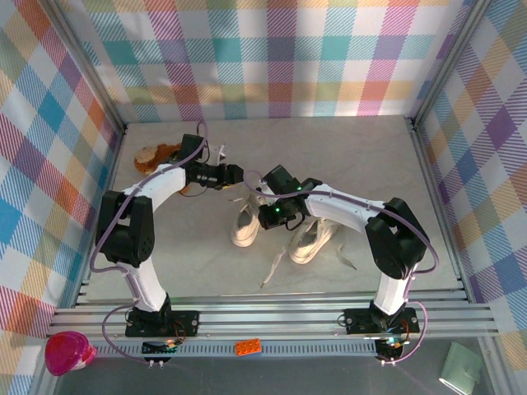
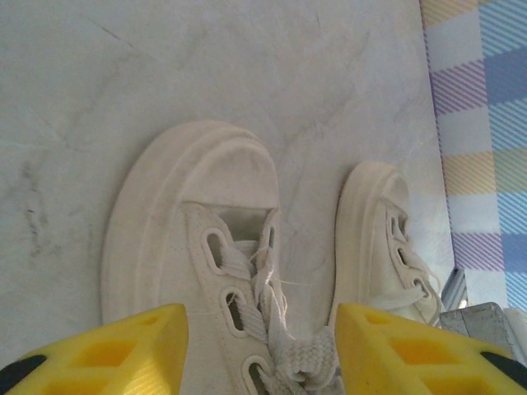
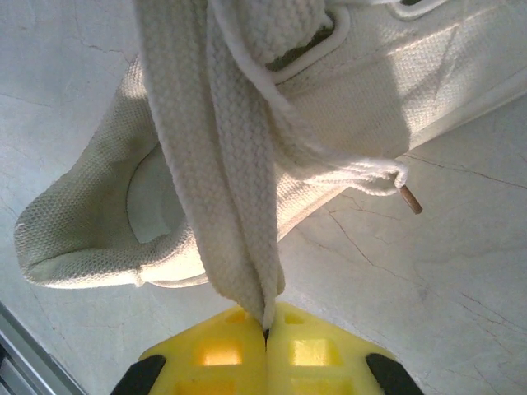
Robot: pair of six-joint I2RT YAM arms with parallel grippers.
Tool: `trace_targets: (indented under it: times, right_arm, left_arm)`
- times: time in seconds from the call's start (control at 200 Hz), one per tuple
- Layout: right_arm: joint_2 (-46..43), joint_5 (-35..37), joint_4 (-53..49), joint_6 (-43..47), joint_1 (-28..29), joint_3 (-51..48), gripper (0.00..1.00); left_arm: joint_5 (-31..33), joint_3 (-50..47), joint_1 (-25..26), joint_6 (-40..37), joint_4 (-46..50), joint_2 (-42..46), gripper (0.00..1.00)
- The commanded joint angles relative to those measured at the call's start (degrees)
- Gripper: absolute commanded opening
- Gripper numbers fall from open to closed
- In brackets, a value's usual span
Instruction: Tie the shoes
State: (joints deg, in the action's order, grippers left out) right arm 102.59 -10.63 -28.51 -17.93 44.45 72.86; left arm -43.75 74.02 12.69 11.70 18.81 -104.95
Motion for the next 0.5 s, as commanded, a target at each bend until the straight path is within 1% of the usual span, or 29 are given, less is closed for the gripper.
trace_targets:
  times: [0.0,0.29,0.41,0.495]
  right_arm:
    - [0.86,-1.58,-0.14,0.52,-0.16,0.02,0.0]
    - [0.77,-2.02,0.08,0.38,-0.13,-0.29,0.0]
    - [0.77,-1.93,0.08,0.41,-0.12,-0.34,0.0]
    - [0.77,-1.84,0.03,0.37,-0.17,-0.34,0.0]
  left_arm:
    - [-3.66,2.39,1.58,-2.27,3.73,-2.19,0.51]
    - [-5.25,5.67,3.38,-4.18,6.53,-5.13,0.52]
    - [-5.58,6.38,3.48,-4.88,8.05,-5.7,0.45]
    - [-5.26,6.27,3.48,-5.59,8.96,-5.56,0.37]
